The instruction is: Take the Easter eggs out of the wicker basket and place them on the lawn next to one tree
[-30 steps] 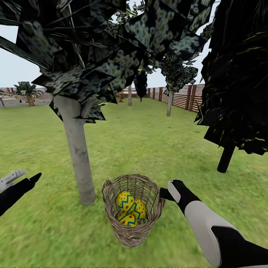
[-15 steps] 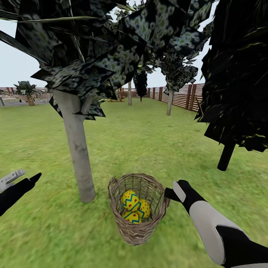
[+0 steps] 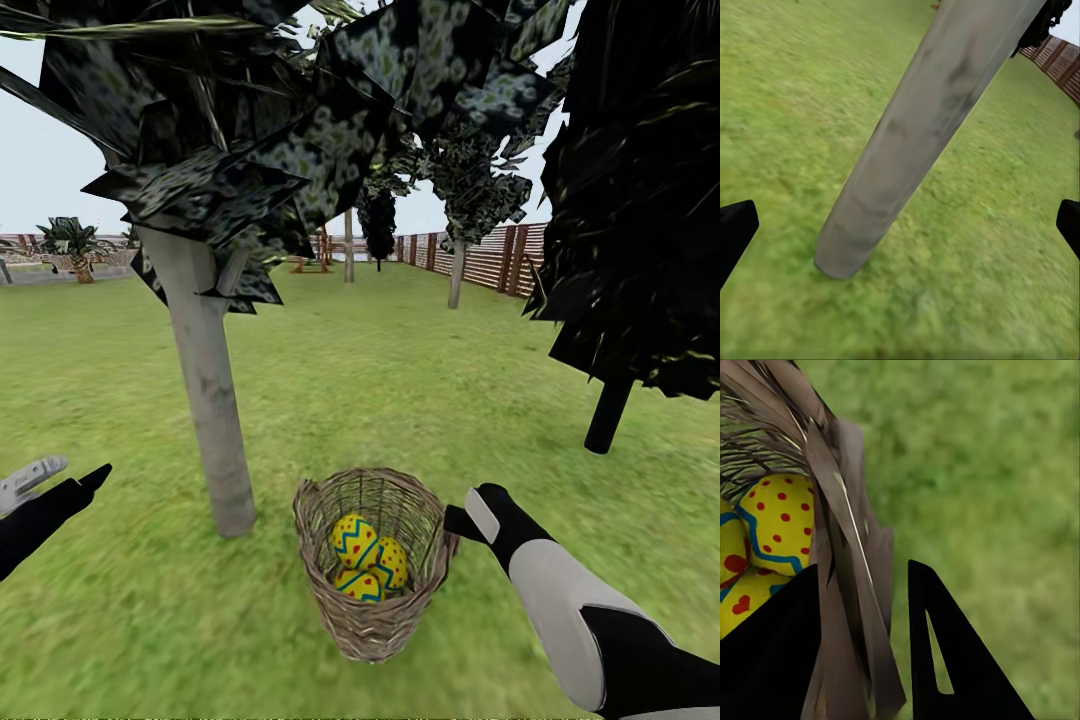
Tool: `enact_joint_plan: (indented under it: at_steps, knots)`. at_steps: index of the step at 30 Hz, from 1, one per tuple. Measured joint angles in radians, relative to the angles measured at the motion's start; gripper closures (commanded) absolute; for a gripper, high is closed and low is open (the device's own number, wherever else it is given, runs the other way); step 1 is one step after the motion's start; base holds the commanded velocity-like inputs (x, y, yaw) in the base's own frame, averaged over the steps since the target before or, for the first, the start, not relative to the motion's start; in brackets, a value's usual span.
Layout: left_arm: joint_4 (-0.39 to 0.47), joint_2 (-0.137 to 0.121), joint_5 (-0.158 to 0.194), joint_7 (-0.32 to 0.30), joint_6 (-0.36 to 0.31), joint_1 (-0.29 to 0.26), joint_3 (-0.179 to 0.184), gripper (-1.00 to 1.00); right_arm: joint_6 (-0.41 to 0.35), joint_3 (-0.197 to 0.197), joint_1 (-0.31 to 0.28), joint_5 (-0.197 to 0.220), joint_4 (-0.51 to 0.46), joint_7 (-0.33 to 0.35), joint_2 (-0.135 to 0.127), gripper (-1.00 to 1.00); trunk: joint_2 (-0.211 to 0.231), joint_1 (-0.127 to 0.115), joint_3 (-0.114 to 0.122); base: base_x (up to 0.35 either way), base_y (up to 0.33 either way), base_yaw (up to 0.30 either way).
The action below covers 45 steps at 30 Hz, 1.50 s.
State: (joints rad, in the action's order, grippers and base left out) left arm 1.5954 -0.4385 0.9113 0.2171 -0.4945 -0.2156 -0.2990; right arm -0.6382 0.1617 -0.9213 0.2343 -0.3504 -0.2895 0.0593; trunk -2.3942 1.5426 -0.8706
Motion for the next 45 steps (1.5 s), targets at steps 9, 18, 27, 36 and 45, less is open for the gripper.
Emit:
enact_joint_plan:
  at_steps: [9,18,27,36,45]
  knots:
    - [0.000,0.000,0.000,0.000,0.000,0.000,0.000,-1.00,0.001,0.000,0.000,0.000,0.004,0.000,0.002,1.00,-0.063,0.035,-0.028,0.000,0.000,0.000]
    - [0.000,0.000,0.000,0.000,0.000,0.000,0.000,-1.00,0.002,0.000,0.000,0.001,0.014,0.000,0.000,1.00,-0.106,0.059,-0.059,0.000,0.000,0.000]
    - [0.000,0.000,0.000,0.000,0.000,0.000,0.000,-1.00,0.002,0.000,0.000,0.000,0.014,-0.003,-0.005,1.00,-0.108,0.063,-0.093,0.000,0.000,0.000]
    - [0.000,0.000,0.000,-0.001,0.000,0.000,0.000,-1.00,0.003,0.000,0.000,0.000,0.014,-0.003,-0.005,1.00,-0.110,0.067,-0.128,0.000,0.000,0.000]
    - [0.000,0.000,0.000,-0.001,0.000,0.000,0.000,-1.00,-0.051,0.005,-0.002,0.051,-0.048,-0.003,-0.030,1.00,-0.113,0.071,-0.163,0.000,0.000,0.000]
